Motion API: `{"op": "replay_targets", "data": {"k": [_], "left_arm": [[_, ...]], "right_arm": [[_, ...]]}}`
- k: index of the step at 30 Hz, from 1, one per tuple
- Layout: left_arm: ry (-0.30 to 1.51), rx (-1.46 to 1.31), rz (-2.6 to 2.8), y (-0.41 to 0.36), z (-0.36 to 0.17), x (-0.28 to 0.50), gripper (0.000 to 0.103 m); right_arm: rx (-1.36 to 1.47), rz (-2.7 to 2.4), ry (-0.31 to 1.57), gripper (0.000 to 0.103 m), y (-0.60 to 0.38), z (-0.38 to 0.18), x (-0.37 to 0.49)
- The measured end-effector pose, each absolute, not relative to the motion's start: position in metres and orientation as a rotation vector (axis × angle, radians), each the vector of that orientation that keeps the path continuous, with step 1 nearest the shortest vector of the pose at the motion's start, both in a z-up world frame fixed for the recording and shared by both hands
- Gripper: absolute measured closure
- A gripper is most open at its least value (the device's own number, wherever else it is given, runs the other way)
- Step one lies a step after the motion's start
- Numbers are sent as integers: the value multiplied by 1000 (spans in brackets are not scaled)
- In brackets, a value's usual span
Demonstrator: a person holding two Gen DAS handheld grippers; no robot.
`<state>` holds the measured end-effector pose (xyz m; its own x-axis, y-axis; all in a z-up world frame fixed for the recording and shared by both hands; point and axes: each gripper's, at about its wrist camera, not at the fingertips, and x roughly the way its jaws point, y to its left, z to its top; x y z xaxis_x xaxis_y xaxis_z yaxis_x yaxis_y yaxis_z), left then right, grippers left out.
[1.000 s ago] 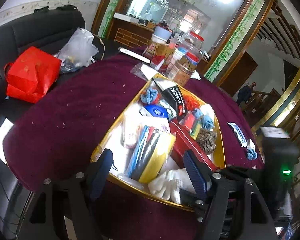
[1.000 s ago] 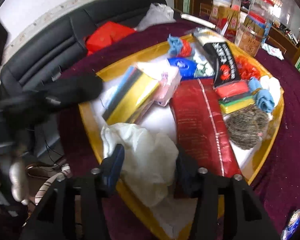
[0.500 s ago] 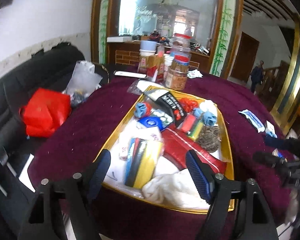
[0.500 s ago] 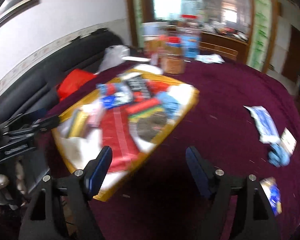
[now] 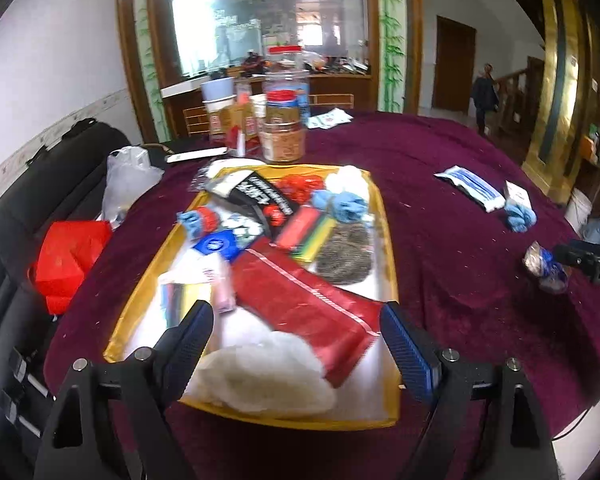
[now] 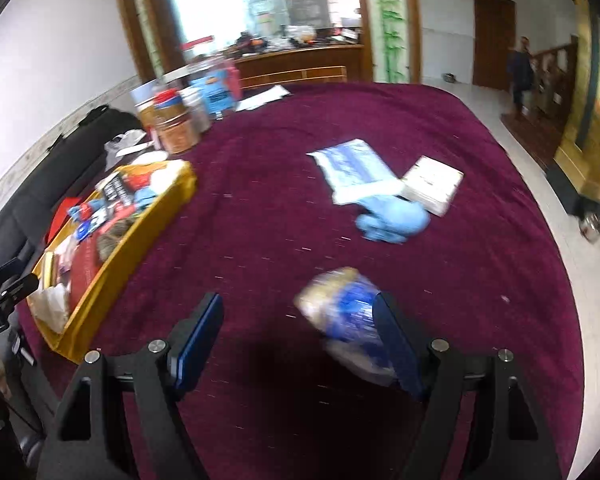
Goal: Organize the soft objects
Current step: 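Grasp the blue knit cloth with the right tool while the left tool reaches the snack bag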
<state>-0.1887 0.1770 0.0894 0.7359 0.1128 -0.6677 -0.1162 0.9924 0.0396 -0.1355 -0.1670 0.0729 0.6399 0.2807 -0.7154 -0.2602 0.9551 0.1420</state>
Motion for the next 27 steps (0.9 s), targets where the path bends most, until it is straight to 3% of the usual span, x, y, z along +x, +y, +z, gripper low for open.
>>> {"op": "replay_targets", "data": {"k": [27], "left_arm": [[897, 150, -162, 42, 56, -152, 15]], "right_arm": [[342, 223, 863, 27, -280, 45, -119]]}}
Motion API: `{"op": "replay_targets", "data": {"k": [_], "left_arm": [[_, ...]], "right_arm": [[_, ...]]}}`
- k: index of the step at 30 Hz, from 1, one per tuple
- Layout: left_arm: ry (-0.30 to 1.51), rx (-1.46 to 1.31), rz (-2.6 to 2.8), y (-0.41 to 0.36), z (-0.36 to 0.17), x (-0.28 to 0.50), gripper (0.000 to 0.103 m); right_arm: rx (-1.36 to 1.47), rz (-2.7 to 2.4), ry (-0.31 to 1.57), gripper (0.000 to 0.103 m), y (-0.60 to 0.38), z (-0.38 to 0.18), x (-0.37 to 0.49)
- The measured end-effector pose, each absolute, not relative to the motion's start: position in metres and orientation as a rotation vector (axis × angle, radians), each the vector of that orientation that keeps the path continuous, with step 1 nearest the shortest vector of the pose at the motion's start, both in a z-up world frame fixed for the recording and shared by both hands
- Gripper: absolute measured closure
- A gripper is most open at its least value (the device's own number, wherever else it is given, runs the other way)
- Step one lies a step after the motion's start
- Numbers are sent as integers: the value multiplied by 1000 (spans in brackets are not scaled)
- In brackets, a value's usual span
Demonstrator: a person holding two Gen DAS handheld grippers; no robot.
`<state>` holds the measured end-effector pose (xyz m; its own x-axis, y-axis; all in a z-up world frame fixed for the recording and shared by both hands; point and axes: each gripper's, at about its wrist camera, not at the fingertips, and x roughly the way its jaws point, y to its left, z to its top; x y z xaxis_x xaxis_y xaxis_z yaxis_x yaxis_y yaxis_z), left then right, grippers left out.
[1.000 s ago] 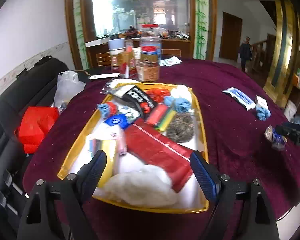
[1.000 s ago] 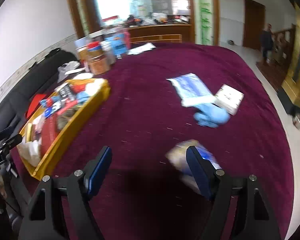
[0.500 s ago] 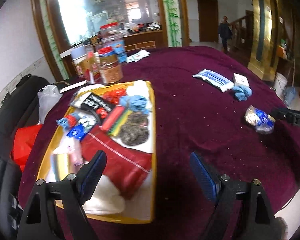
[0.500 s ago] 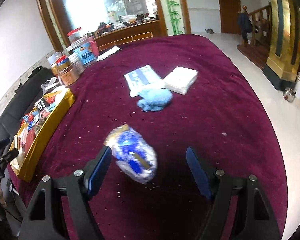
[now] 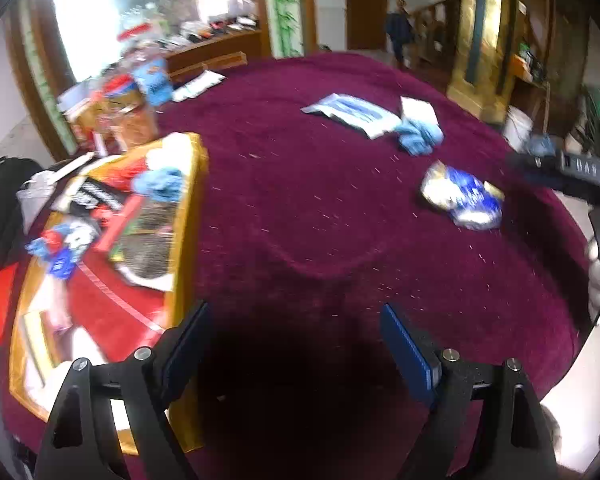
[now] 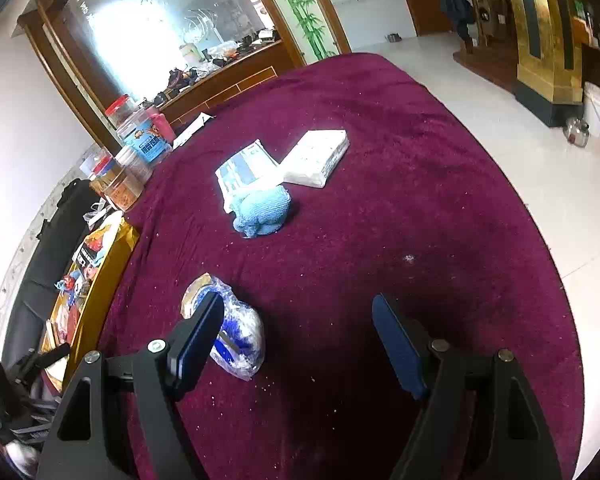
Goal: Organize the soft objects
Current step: 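Grasp the blue knit cloth with the right tool while the left tool reaches the snack bag, then grasp the blue-wrapped snack bag with the left tool and lift it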
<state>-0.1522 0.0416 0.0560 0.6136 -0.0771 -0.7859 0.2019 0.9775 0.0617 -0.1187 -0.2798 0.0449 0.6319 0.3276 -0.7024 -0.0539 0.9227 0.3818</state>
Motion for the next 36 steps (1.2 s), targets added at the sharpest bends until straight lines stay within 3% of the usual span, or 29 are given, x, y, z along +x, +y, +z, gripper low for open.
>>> {"op": "replay_targets", "data": {"k": [9, 16, 23, 24, 25, 26, 36], "left_arm": [[1013, 124, -255, 12, 22, -111, 15], [1022, 108, -251, 4, 10, -107, 1], [1023, 108, -277, 5, 8, -110, 1], [1025, 112, -284, 6, 8, -111, 1], [1024, 116, -288, 5, 8, -112, 1], [1022, 117, -289, 5, 7, -112, 1], [1002, 116, -278, 4, 6, -116, 1]], "right_arm": [[401, 244, 907, 27, -269, 49, -78], [298, 199, 986, 27, -237, 44, -18], [299, 198, 1040, 28, -221, 21, 8], [295, 203, 1040, 30, -221, 21, 7], [285, 203, 1032, 42, -221, 21, 4], [271, 202, 1033, 62, -222, 21, 1], [232, 116, 904, 61, -266, 32, -54]]}}
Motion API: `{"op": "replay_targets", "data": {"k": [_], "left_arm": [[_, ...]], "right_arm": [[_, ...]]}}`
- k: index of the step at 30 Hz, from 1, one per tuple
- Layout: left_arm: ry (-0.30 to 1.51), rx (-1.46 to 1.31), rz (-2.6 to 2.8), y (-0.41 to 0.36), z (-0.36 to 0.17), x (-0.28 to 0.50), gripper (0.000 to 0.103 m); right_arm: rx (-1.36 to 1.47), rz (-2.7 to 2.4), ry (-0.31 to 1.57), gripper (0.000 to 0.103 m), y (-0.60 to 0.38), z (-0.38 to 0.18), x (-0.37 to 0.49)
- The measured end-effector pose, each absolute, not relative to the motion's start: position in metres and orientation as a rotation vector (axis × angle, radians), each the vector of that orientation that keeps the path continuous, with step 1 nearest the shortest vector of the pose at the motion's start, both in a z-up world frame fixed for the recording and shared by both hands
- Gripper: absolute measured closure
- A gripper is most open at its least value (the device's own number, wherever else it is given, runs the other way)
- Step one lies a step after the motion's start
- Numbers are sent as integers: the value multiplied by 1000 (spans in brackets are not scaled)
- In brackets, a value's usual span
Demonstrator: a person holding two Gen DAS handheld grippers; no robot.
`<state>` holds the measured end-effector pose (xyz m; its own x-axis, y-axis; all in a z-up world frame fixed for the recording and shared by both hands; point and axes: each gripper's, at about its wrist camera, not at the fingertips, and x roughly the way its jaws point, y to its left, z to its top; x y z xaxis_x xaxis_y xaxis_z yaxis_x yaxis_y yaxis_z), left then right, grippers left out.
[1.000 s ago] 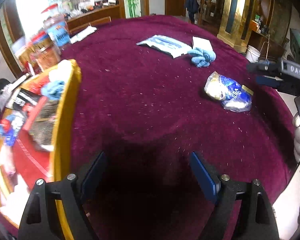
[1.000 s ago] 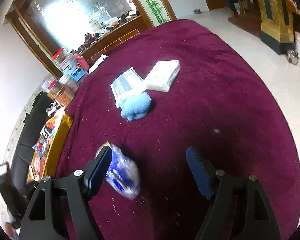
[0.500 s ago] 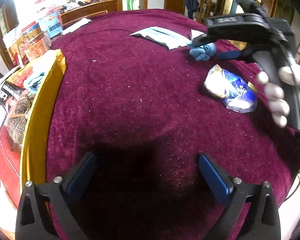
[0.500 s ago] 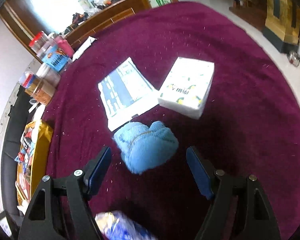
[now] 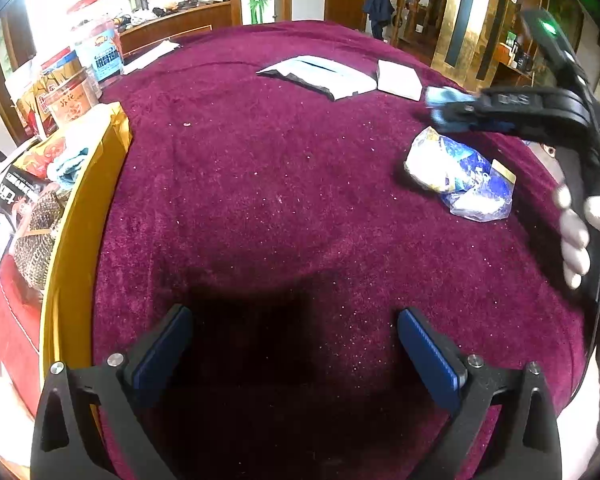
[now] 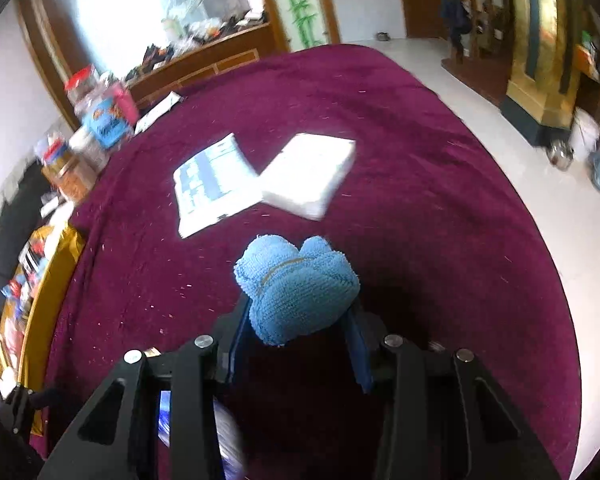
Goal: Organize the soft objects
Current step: 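Grasp the blue-wrapped snack bag with the left tool and lift it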
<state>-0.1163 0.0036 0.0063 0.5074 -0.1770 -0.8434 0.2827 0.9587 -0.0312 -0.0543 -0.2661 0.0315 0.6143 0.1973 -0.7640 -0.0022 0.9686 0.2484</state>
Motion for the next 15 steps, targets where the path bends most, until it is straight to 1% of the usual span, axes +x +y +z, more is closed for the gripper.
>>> {"op": "replay_targets", "data": {"k": [1, 5, 11, 15], "left_arm": [[1001, 116, -277, 3, 6, -116, 1], [1027, 118, -266, 1, 7, -112, 1], [1054, 20, -332, -19, 14, -108, 1], [1057, -65, -397, -44, 21, -97, 1]], "right_arm": [[277, 127, 897, 60, -276, 29, -56], [434, 171, 894, 59, -305, 17, -56], [410, 164, 876, 59, -300, 19, -59], [463, 156, 854, 59, -311, 20, -63]]}}
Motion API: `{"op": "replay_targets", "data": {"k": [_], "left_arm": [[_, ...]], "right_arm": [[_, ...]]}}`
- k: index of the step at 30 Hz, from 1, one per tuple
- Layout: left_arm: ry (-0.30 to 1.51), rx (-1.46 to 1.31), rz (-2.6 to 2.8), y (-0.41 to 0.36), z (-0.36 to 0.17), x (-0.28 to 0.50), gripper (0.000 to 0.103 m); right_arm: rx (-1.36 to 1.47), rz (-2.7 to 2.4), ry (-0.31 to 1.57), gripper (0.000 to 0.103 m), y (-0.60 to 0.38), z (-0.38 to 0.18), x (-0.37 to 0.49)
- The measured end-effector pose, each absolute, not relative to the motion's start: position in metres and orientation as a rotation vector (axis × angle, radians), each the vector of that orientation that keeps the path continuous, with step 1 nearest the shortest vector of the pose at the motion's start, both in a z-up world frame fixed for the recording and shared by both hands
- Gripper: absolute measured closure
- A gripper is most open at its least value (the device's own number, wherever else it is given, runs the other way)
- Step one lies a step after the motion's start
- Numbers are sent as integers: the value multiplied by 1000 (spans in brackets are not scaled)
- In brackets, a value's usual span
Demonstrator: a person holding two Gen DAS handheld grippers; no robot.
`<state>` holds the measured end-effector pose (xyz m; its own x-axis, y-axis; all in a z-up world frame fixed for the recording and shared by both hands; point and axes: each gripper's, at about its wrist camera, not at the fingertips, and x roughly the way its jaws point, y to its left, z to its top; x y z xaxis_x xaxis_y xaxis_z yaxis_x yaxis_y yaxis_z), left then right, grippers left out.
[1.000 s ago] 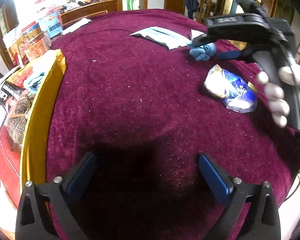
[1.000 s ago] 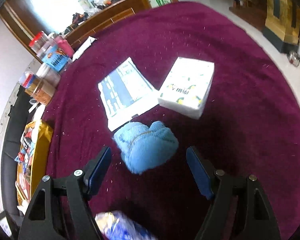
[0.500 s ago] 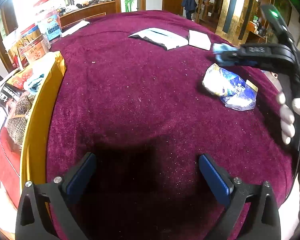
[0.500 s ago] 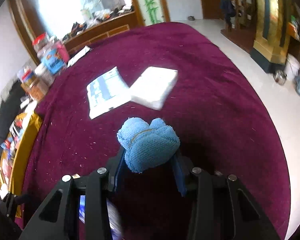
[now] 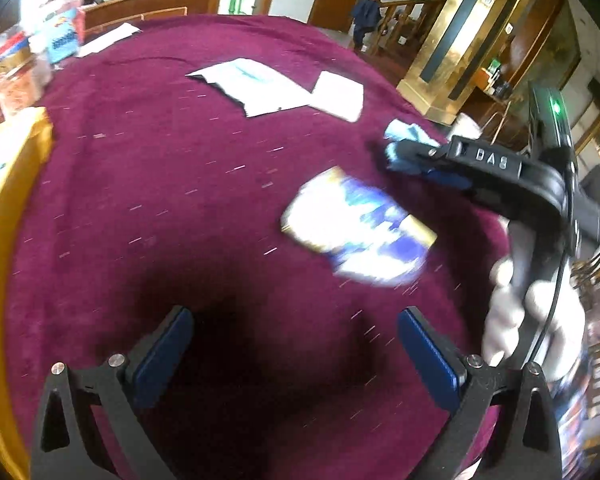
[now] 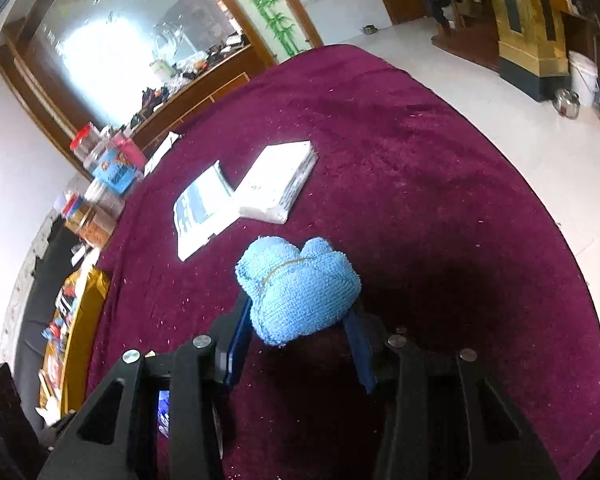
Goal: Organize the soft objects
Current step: 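Grasp the blue-wrapped snack bag with the left tool and lift it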
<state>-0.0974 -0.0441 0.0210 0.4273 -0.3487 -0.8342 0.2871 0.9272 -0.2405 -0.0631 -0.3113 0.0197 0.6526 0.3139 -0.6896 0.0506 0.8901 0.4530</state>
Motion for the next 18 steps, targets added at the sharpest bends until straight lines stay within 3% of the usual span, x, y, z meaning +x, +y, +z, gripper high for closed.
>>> {"op": "replay_targets", "data": {"k": [13, 15, 16, 18], "left_arm": [[1019, 35, -375, -116, 14, -56, 1], [998, 67, -360, -122, 14, -56, 8], [996, 78, -359, -125, 13, -55, 17], [972, 120, -353, -130, 13, -52, 17]], "right_arm": [[590, 180, 833, 59, -330, 17, -64], [593, 178, 833, 59, -331, 17, -65], [595, 178, 834, 59, -331, 16, -65], [596, 175, 835, 59, -331, 16, -65]]}}
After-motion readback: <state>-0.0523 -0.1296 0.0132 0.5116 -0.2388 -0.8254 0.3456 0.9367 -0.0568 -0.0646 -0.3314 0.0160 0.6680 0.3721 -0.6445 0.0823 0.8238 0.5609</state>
